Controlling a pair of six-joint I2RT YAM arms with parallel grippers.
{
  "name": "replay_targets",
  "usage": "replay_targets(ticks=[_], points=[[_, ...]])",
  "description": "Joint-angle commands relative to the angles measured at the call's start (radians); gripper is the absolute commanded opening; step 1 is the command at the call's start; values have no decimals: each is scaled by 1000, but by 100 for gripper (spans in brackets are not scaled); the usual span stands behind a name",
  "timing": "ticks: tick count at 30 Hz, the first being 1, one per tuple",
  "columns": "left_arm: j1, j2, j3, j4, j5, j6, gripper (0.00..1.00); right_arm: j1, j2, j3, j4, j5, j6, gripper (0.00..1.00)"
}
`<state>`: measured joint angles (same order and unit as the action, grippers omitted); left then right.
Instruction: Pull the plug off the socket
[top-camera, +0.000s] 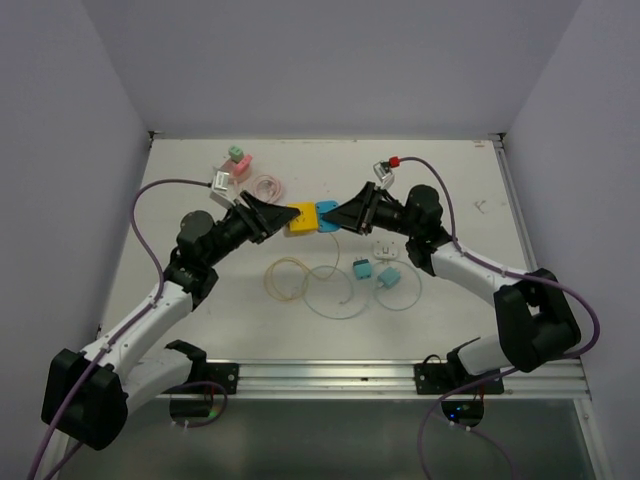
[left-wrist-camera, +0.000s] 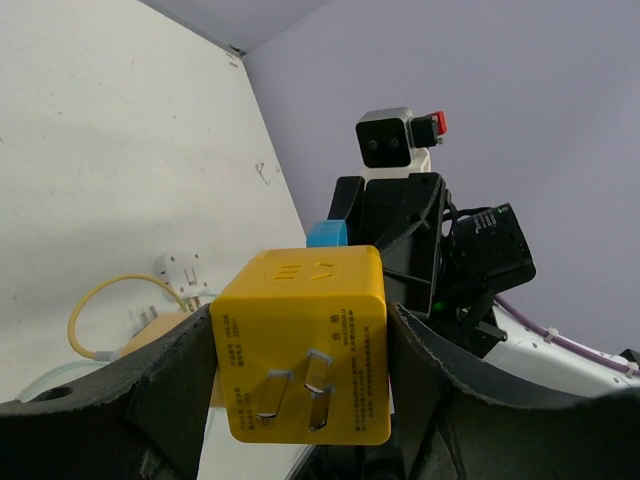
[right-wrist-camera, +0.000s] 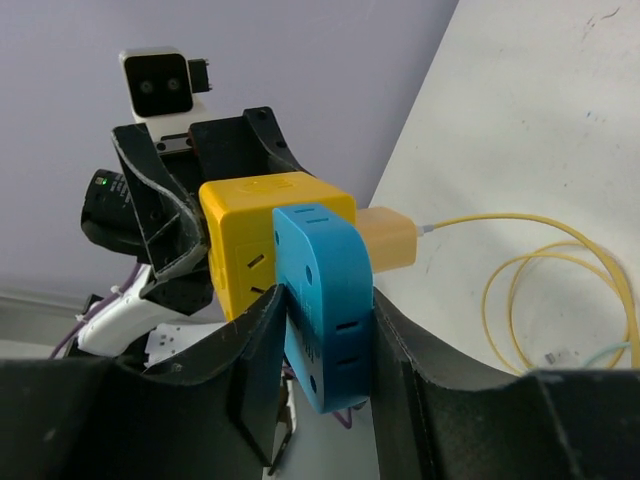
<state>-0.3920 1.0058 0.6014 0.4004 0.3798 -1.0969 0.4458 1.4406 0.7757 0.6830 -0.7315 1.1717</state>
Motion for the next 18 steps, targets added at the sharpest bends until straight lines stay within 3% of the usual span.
replay_targets(ticks=[1, 13, 18], points=[[24, -38, -18, 136, 34, -15, 0, -5, -8, 13, 52, -25, 0, 31], [56, -32, -81, 271, 114, -32, 0, -24, 1, -13, 56, -31, 5, 1], [97, -50, -156, 368, 143, -107, 0, -58, 6, -44, 84, -40, 17, 0]])
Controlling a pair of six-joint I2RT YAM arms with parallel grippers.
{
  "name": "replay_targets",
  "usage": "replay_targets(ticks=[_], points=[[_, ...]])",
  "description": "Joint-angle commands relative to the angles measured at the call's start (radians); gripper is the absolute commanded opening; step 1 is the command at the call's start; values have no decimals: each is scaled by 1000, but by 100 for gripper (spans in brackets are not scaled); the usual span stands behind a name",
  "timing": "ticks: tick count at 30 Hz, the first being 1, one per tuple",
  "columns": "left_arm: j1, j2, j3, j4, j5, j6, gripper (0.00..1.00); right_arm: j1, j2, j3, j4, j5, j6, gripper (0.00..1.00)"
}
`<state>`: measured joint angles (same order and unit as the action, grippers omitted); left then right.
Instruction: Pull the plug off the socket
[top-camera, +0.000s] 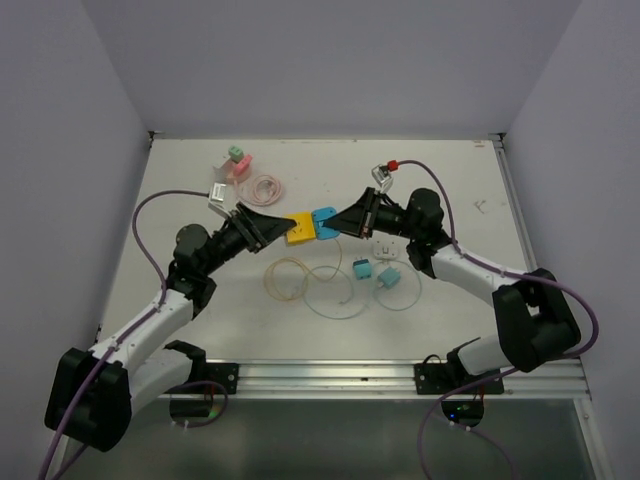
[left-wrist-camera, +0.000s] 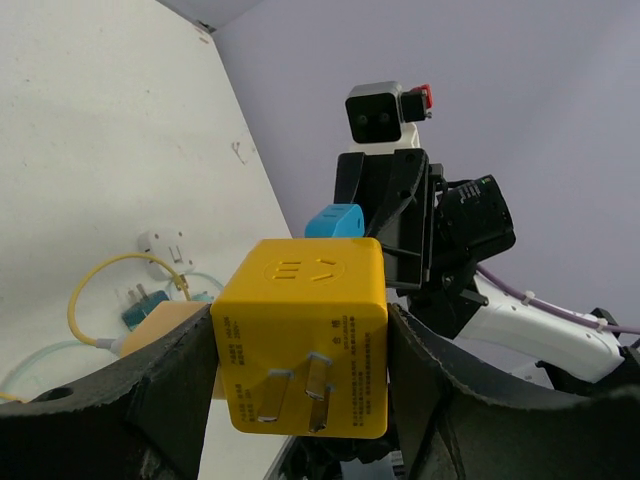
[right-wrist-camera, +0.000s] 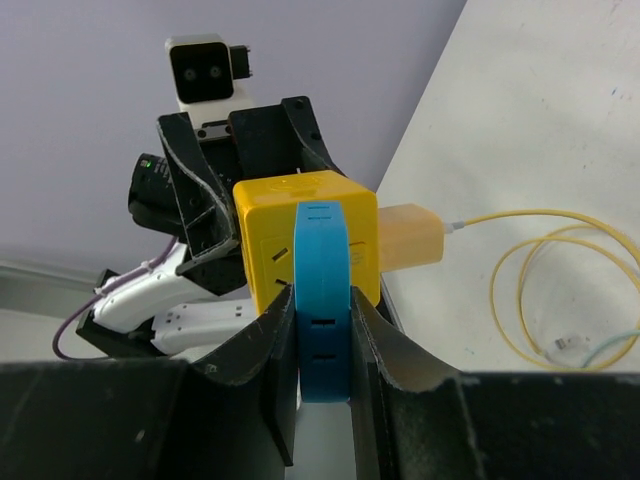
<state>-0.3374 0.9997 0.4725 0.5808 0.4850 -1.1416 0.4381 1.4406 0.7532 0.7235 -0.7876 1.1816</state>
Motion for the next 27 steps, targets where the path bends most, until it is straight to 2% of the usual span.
replay_targets(ticks=[1, 13, 16, 17, 18, 19, 20, 22, 27], points=[[52, -49, -38, 207, 43, -70, 0, -56, 3, -26, 44, 14, 6, 0], [161, -101, -69, 137, 63, -37, 0, -194, -36, -84, 37, -32, -3, 0], [169, -108, -35, 61, 63, 9, 0, -254, -60, -91, -125, -9, -118, 0], [169, -108, -22, 27, 58, 29, 0, -280, -68, -72, -300, 10, -175, 0], [169, -110, -5, -10, 55, 77, 0, -286, -86, -58, -396, 36, -312, 0], [169, -105, 14, -88, 50, 101, 0, -291, -95, -42, -488, 78, -382, 0], [169, -101, 50, -128, 50, 127, 0, -291, -103, -13, -644, 164, -443, 0], [169, -93, 81, -217, 44, 187, 0, -295, -106, -3, -712, 220, -539, 0], [169, -61, 166, -379, 30, 281, 0, -308, -43, -12, -745, 263, -559, 0]])
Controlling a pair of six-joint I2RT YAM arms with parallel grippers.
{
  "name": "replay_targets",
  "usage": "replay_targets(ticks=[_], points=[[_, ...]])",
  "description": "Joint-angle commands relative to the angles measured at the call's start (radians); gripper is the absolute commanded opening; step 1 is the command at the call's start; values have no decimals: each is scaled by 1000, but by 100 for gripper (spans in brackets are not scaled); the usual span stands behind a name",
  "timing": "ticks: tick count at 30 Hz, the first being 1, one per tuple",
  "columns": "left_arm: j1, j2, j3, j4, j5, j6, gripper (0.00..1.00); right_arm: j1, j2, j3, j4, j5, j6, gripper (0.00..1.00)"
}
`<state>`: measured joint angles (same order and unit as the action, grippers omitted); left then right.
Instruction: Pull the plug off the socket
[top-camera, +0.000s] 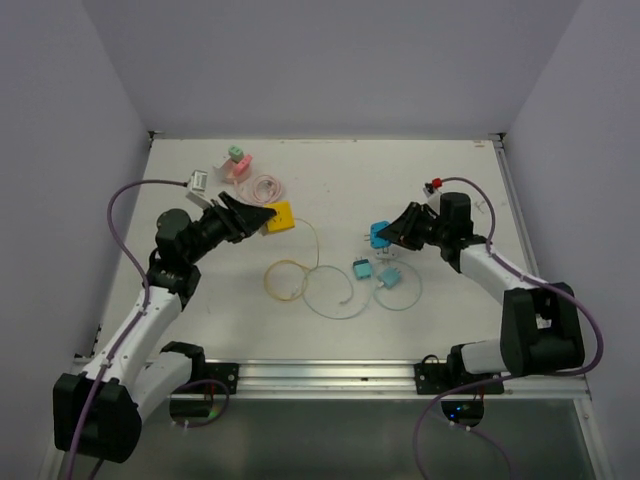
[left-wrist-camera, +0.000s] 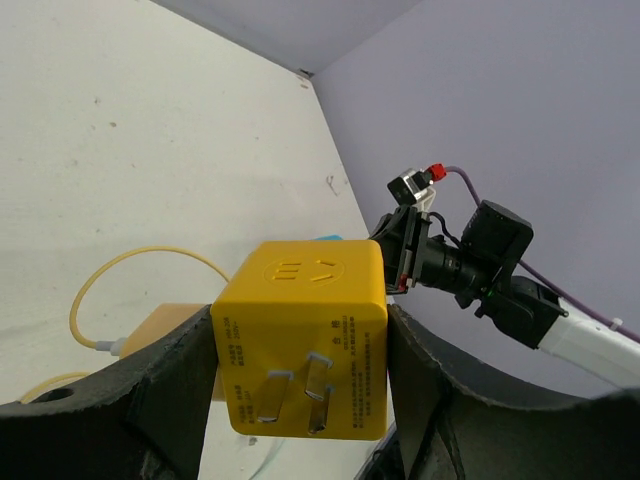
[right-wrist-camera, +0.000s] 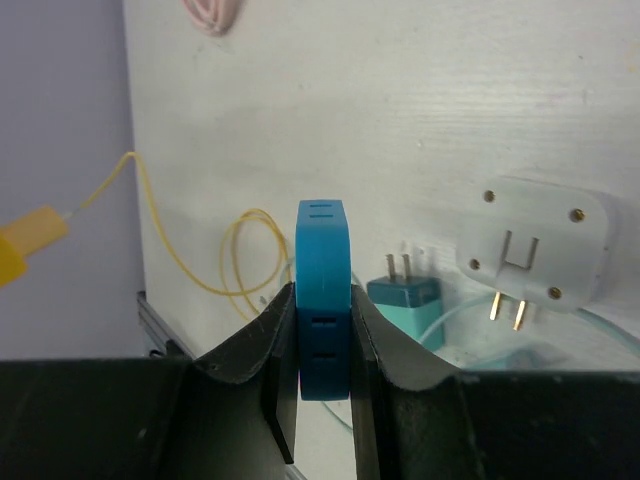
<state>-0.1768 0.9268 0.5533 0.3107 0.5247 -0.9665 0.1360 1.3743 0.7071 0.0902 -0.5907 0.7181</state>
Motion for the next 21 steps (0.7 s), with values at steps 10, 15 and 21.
replay_targets(ticks=[10, 15, 21], points=[[8, 35, 160, -271, -42, 192, 0, -6, 167, 54, -46, 61, -57, 10], [8, 46, 169, -305, -49, 210, 0, -6, 138, 61, -138, 158, -92, 35], [8, 56, 171, -309, -58, 207, 0, -6, 60, 80, -262, 305, -138, 68]])
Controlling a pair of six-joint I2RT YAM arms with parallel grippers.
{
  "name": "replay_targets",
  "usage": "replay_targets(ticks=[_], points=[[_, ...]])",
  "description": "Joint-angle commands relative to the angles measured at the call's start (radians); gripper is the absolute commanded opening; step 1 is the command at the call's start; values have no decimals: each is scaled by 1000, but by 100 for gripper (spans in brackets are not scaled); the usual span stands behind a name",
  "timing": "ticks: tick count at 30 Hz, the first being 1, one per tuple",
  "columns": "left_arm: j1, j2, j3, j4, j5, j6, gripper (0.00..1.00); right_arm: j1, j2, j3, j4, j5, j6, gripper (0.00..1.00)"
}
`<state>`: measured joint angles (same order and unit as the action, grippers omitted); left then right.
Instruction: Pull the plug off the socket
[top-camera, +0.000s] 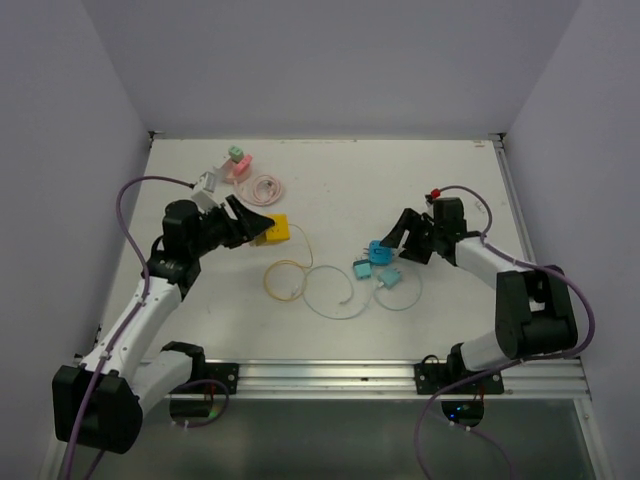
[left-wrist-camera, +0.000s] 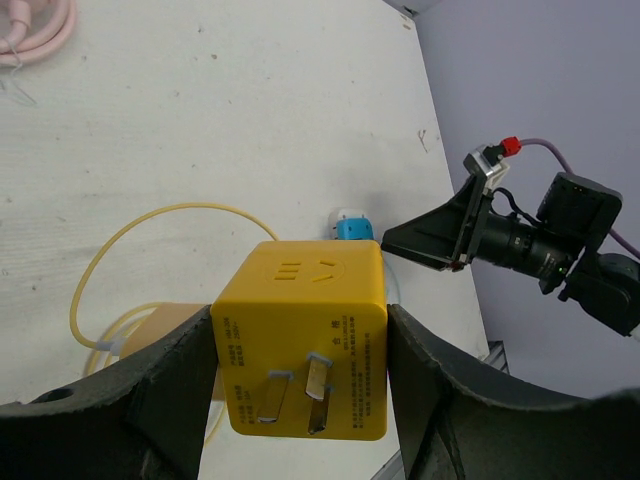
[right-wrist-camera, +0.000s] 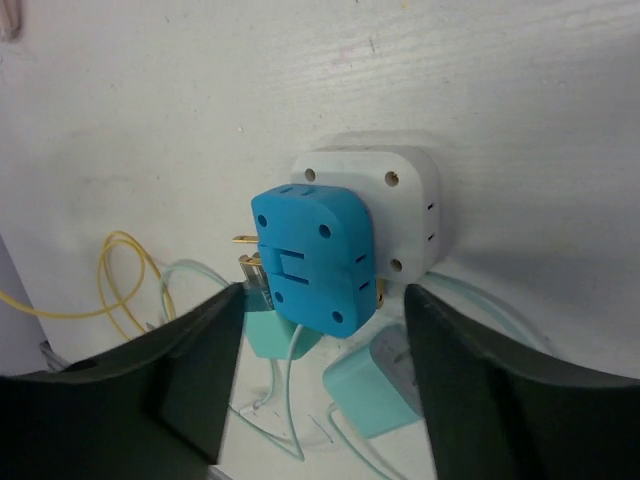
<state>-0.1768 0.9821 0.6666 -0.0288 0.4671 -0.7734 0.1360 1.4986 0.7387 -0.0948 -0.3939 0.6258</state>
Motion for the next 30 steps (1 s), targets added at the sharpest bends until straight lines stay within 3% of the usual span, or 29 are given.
replay_targets(ticks=[1, 4, 8, 14, 19, 30], points=[[8, 3, 59, 30, -2, 13, 0, -6, -96, 54, -88, 125, -49, 77], [8, 12, 57, 30, -4, 6, 0, 2, -161, 60, -89, 99, -58, 88], [7, 30, 53, 44, -5, -23, 0, 60, -227, 86, -75, 33, -75, 93], [-16, 56, 60, 50, -51, -64, 0, 266, -276, 140, -4, 84, -17, 95], [-73, 61, 93, -12, -143, -72, 0, 410, -227, 206, 53, 105, 35, 96], [-234, 118, 180, -109, -340, -119, 0, 583, -126, 304, 139, 115, 52, 98]])
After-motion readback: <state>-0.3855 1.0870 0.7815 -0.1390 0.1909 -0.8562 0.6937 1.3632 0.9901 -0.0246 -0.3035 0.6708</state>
